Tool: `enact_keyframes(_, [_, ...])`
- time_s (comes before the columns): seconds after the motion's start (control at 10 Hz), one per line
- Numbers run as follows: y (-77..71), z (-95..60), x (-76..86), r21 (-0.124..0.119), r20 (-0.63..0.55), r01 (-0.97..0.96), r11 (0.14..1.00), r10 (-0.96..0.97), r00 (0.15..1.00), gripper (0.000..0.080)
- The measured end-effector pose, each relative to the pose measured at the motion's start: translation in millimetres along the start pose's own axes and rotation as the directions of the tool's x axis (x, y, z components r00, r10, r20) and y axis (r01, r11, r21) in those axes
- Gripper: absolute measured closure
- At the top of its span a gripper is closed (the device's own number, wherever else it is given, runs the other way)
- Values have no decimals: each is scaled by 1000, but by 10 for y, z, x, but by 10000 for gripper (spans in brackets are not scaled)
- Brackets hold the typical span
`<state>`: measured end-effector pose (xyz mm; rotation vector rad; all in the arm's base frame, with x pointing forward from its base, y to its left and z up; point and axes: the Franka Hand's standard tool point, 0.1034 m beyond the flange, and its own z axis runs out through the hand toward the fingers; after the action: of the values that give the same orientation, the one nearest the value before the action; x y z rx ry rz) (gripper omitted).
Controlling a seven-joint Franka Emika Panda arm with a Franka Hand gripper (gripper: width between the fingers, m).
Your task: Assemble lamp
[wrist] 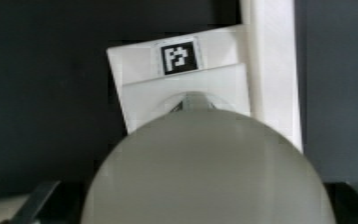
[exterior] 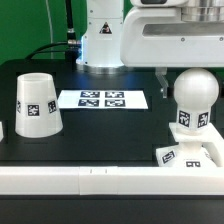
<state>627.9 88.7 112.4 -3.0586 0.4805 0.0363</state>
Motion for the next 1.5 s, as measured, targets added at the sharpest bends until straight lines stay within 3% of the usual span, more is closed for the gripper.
enact_keyframes(0.4, [-8, 4, -4, 25, 27, -383, 923, 382, 924, 220])
enact_keyframes(0.8, [-2, 2, 5, 31, 38, -514, 857, 513, 858, 220])
enact_keyframes(1.0, [-4, 2, 4, 32, 36, -475, 879, 474, 880, 178])
enact_keyframes(1.1, [-11, 3, 1, 32, 34, -440, 897, 439, 898, 112])
enact_keyframes(1.3, [-24, 3, -6, 37, 24, -214, 976, 214, 977, 103])
enact_keyframes(1.5, [-20, -4, 3, 43, 13, 30, 999, -31, 999, 101])
